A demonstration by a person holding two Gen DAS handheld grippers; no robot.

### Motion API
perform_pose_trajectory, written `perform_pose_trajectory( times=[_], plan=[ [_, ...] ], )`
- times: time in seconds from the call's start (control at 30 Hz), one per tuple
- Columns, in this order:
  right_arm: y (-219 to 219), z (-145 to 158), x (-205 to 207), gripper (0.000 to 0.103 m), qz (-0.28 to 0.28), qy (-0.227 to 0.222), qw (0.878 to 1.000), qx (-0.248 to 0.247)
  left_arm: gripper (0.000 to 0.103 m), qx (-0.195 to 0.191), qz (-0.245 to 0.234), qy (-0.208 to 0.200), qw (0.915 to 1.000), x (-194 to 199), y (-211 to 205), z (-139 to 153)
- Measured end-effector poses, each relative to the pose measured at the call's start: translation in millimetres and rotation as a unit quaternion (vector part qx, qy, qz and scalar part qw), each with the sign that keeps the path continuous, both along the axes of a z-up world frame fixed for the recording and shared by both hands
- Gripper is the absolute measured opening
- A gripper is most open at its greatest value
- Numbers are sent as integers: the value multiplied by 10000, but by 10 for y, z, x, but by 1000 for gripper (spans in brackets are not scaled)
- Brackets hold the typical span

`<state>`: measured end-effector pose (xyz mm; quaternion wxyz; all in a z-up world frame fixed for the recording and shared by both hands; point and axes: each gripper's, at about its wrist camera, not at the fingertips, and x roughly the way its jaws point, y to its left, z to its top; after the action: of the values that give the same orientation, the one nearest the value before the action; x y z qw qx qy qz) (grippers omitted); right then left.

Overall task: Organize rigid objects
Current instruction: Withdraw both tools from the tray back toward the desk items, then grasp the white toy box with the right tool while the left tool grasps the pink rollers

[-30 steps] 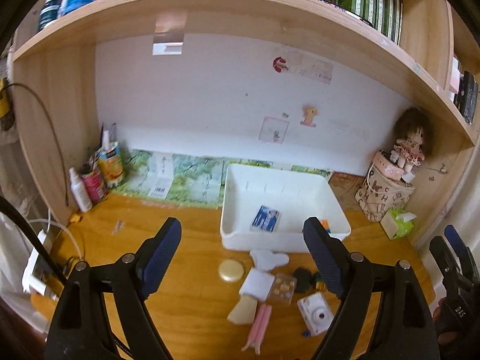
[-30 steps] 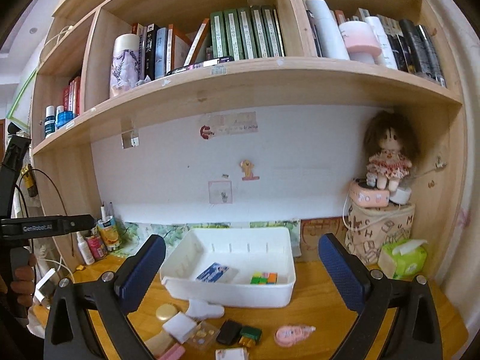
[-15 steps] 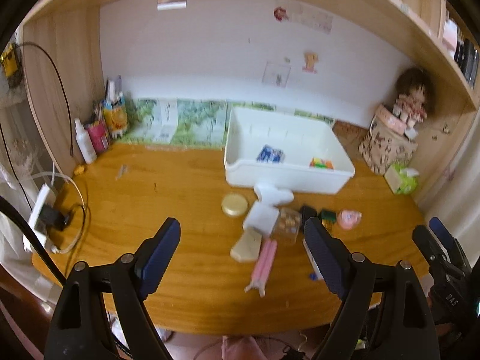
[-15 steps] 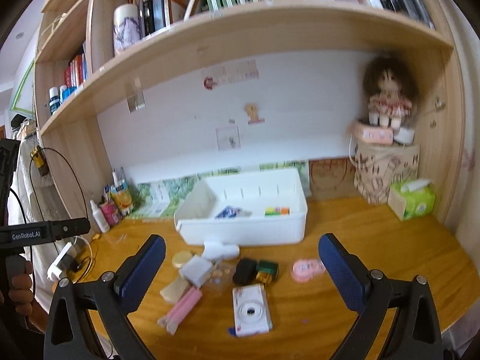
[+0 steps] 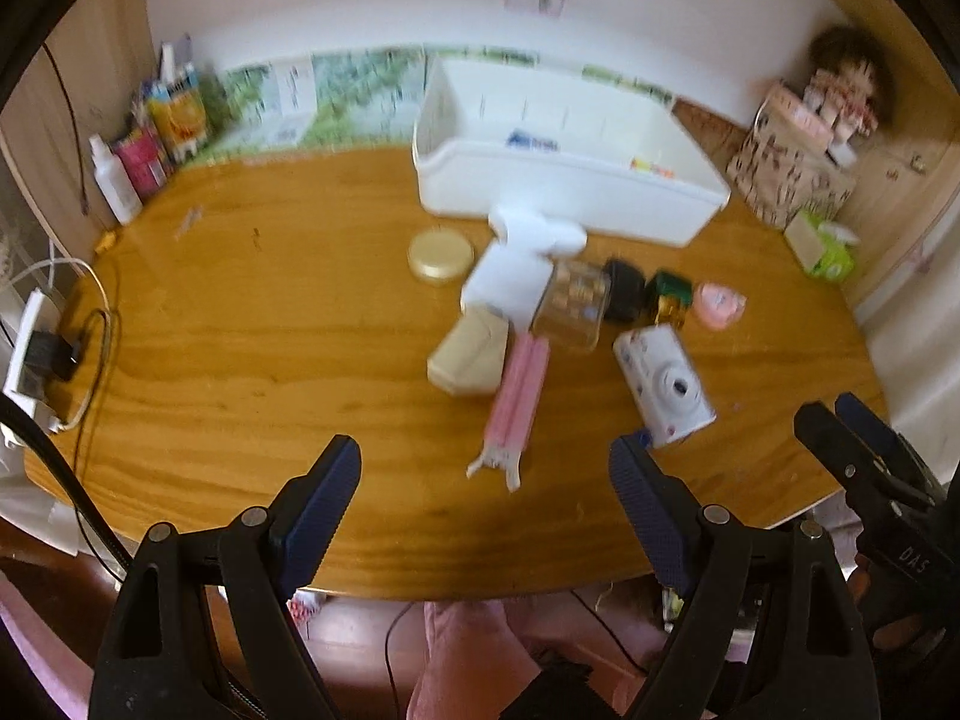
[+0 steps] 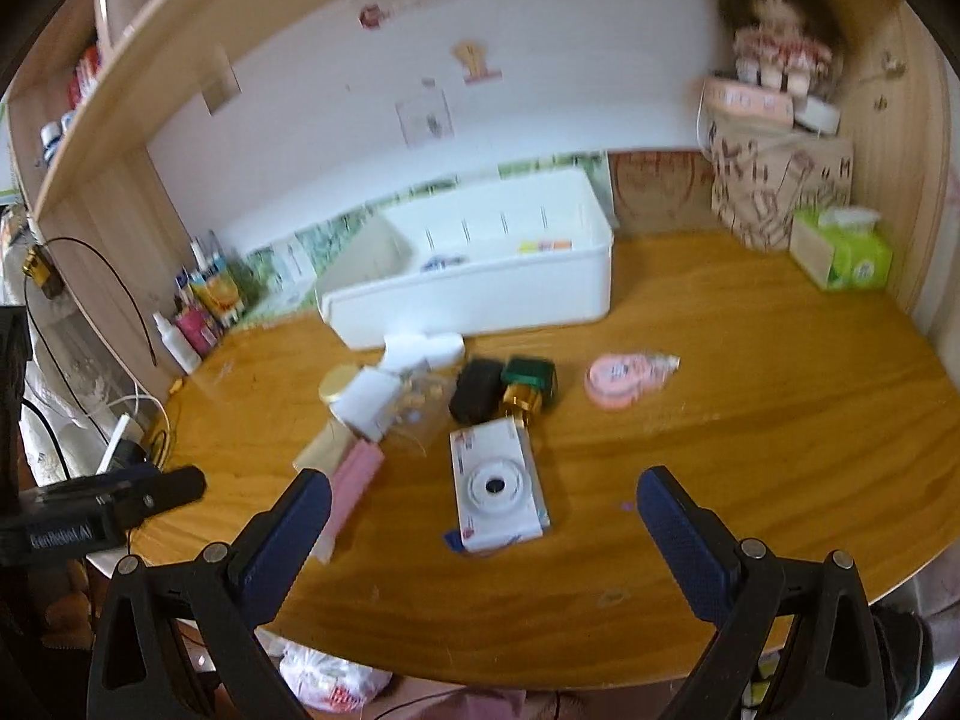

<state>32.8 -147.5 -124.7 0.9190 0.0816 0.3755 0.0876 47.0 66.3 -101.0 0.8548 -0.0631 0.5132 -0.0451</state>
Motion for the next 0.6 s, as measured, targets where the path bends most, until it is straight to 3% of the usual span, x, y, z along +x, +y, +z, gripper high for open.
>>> perform_pose_trajectory(
  times=[0.6],
  plan=[
    [294, -626, 519, 102, 222, 1509, 9874, -420, 87, 138, -117, 1276, 9917, 495, -147, -680]
  ],
)
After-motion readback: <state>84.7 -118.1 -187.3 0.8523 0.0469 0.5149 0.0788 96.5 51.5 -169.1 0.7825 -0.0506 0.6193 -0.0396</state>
